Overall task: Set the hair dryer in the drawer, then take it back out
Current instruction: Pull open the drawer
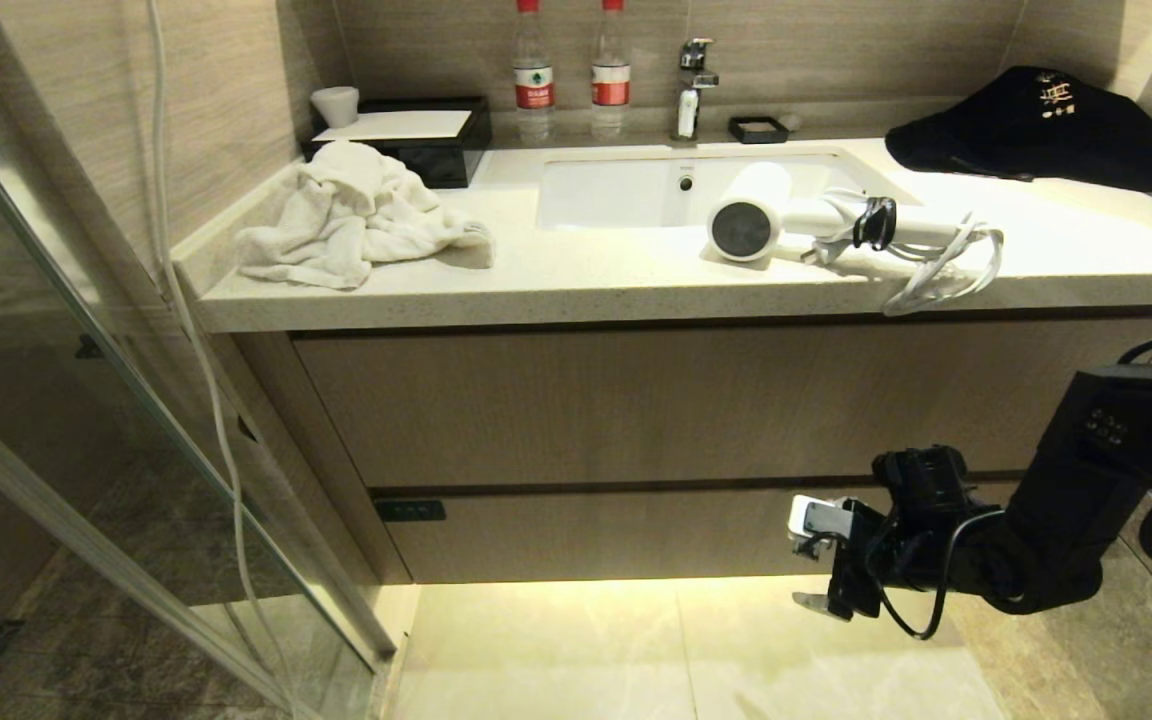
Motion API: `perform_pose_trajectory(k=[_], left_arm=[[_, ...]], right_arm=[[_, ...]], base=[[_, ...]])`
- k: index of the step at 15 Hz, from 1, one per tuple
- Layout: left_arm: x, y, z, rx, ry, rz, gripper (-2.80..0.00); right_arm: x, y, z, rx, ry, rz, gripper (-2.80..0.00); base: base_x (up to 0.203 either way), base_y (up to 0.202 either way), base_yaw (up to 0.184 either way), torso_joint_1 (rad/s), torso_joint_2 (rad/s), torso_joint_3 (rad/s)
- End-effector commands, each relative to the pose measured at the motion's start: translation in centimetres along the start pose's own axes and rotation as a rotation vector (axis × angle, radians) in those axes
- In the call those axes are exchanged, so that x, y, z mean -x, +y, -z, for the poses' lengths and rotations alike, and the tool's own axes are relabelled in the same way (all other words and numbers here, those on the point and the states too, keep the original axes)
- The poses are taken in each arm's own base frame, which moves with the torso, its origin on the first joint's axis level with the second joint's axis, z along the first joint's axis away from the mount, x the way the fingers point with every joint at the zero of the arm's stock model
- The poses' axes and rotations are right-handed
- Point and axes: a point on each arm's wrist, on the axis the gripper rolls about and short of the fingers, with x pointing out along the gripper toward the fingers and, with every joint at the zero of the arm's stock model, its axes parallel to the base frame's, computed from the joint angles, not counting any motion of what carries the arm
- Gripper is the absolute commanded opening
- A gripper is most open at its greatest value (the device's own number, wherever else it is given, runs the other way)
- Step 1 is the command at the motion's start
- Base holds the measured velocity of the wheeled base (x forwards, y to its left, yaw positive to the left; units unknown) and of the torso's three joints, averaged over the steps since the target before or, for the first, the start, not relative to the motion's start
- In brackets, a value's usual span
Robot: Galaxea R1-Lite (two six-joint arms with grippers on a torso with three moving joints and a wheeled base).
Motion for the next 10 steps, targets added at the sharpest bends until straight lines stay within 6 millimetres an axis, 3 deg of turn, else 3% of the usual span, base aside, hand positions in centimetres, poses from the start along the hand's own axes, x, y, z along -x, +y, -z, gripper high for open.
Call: perform_pose_trajectory(k=[1, 3, 6, 10], left_arm=[[0.0, 0.0, 0.0, 0.000, 0.003, 0.000, -2.80], [0.0, 0.0, 0.0, 0.000, 0.003, 0.000, -2.80], [0.0, 0.0, 0.0, 0.000, 0.003, 0.000, -2.80], [0.0, 0.0, 0.0, 0.000, 0.003, 0.000, -2.80]], right_arm=[[1.4, -0.6, -0.8, -0.001, -0.018, 0.025, 0.00], [2.1, -0.3, -0.8, -0.016, 0.001, 0.000, 0.00], [5.3, -0.7, -1.8, -0.053, 0.030, 0.031, 0.00], [10.6, -1.5, -3.7, -0.340, 0.052, 0.165, 0.00]], base=[[0.000, 0.000, 0.000, 0.000, 0.00, 0.000], [0.000, 0.000, 0.000, 0.000, 0.00, 0.000], [0.000, 0.000, 0.000, 0.000, 0.00, 0.000], [0.000, 0.000, 0.000, 0.000, 0.00, 0.000]])
